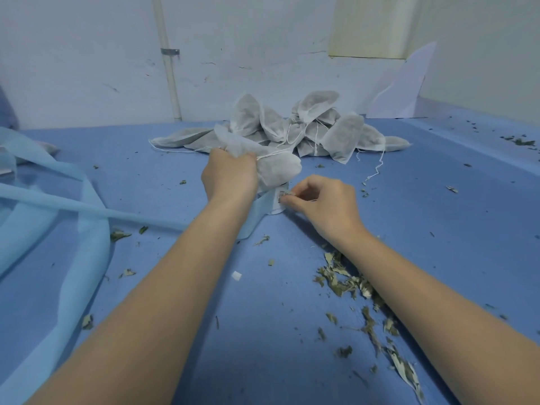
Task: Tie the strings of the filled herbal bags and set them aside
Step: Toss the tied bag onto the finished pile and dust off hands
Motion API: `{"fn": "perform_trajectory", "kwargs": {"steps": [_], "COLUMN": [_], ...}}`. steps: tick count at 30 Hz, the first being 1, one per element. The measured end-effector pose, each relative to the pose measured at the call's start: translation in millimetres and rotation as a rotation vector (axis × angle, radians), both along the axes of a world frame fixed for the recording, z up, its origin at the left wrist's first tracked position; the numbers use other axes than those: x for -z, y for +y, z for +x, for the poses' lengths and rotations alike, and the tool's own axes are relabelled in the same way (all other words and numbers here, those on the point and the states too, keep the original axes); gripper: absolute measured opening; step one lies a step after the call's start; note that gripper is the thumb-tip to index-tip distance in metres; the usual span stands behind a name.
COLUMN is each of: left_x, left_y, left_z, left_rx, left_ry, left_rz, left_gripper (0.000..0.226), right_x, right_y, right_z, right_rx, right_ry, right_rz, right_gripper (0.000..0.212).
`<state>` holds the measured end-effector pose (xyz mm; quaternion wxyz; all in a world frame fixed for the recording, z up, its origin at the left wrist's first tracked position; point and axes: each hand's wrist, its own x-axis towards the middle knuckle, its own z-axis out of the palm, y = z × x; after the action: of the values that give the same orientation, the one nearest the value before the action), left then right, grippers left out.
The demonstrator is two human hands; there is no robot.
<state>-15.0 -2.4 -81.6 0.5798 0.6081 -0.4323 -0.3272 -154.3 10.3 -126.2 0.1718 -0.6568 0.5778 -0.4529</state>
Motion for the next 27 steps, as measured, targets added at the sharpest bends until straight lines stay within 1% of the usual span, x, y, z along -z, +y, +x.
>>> {"fn": "perform_trajectory", "kwargs": {"steps": [4, 6, 8, 10, 12, 15, 17, 19, 21, 23, 27], "left_x": [0, -1, -2, -4, -7, -9, -9, -9, -7, -7, -6], "left_y": [0, 1, 3, 4, 7, 14, 19, 22, 25, 27, 28], "left_z": [1, 1, 2, 4, 5, 3, 0, -3, -6, -8, -9], "left_rx": [0.012, 0.022, 0.022, 0.017, 0.031, 0.119, 0.224, 0.346, 0.439, 0.502, 0.584], "left_ry": [0.032, 0.05, 0.054, 0.058, 0.063, 0.009, -0.023, -0.046, -0.076, -0.101, -0.059], "left_rz": [0.005, 0.006, 0.0, -0.032, -0.086, -0.18, -0.213, -0.241, -0.268, -0.289, -0.306], "left_gripper": [0.025, 0.024, 0.029, 0.025, 0.016, 0.011, 0.007, 0.008, 0.012, 0.015, 0.015], "right_x": [-4, -8, -14, -25, -38, -52, -58, -62, -64, -63, -60], "right_y": [9, 15, 20, 25, 30, 38, 41, 41, 39, 38, 36], "right_z": [-2, -3, -7, -13, -19, -25, -27, -26, -28, -31, -34], "right_rx": [-0.103, -0.161, -0.21, -0.222, -0.219, -0.243, -0.23, -0.195, -0.159, -0.134, -0.092], "right_ry": [0.085, 0.178, 0.269, 0.309, 0.303, 0.142, 0.091, 0.123, 0.173, 0.205, 0.218], "right_rz": [0.048, 0.093, 0.113, 0.1, 0.041, -0.067, -0.163, -0.239, -0.278, -0.287, -0.311], "right_gripper": [0.018, 0.016, 0.02, 0.018, 0.018, 0.02, 0.018, 0.018, 0.023, 0.023, 0.017]}}
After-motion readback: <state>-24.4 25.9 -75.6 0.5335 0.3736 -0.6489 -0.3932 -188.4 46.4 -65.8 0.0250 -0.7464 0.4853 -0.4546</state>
